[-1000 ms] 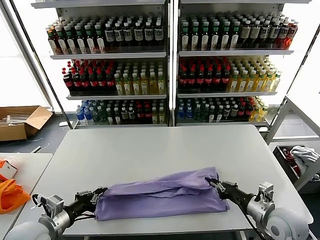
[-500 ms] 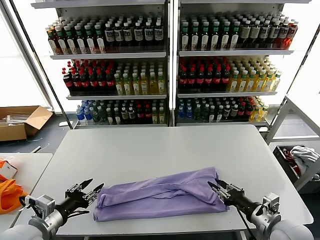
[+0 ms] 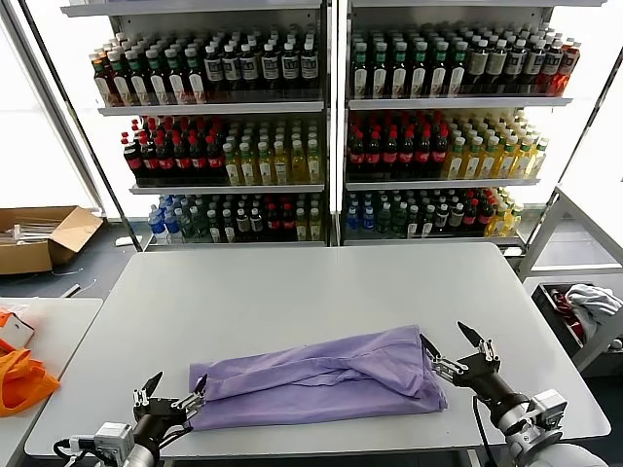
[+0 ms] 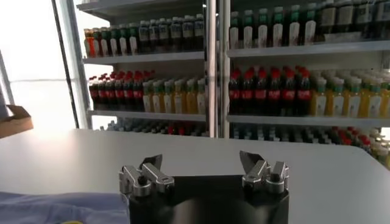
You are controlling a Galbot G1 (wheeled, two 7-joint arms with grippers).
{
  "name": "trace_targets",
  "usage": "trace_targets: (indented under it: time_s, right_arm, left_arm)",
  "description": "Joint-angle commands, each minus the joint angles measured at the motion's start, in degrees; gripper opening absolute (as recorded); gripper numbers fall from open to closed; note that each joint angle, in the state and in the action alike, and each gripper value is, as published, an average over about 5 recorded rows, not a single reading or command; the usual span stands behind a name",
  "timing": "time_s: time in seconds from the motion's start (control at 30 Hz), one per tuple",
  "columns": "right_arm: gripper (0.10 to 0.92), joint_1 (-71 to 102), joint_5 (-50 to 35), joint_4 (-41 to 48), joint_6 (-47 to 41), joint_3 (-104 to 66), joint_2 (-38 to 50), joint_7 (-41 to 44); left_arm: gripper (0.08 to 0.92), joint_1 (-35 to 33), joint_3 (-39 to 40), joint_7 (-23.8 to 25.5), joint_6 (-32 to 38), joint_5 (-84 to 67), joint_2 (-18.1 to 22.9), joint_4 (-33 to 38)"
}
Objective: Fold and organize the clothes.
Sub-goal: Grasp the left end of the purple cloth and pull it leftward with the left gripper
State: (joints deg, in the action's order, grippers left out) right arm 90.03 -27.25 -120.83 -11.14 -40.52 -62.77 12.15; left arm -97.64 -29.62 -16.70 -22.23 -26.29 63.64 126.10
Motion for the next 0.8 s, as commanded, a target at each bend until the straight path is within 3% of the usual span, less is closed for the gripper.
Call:
trace_targets:
  time_s: [0.03,0.53,0.63,0.8]
  right_arm:
    - [0.822,0.6,3.6,0.4,3.0,-0.8,-2.9,-0.1]
    - [0.823,-0.2,3.3,0.0,2.7,0.3,-2.2,0.8]
    - [0.823,-0.1,3.2,-0.1,2.7,0.5,-2.1,0.8]
    - [0.823,0.2,2.9,-0.2,2.7,0.4,-1.7,0.8]
  left_arm:
    - [0.822,0.9,9.0,-10.2,3.0,1.7,5.5,-2.4]
    - [0.82,2.6,8.7,-12.3,1.2,-7.7,5.1,-5.0]
    - [0.778,2.5,9.0,-11.9,1.2,-7.8,5.5,-5.4]
    - [0.637,2.2,9.6,-11.1,1.3,-7.9,5.6,-5.3]
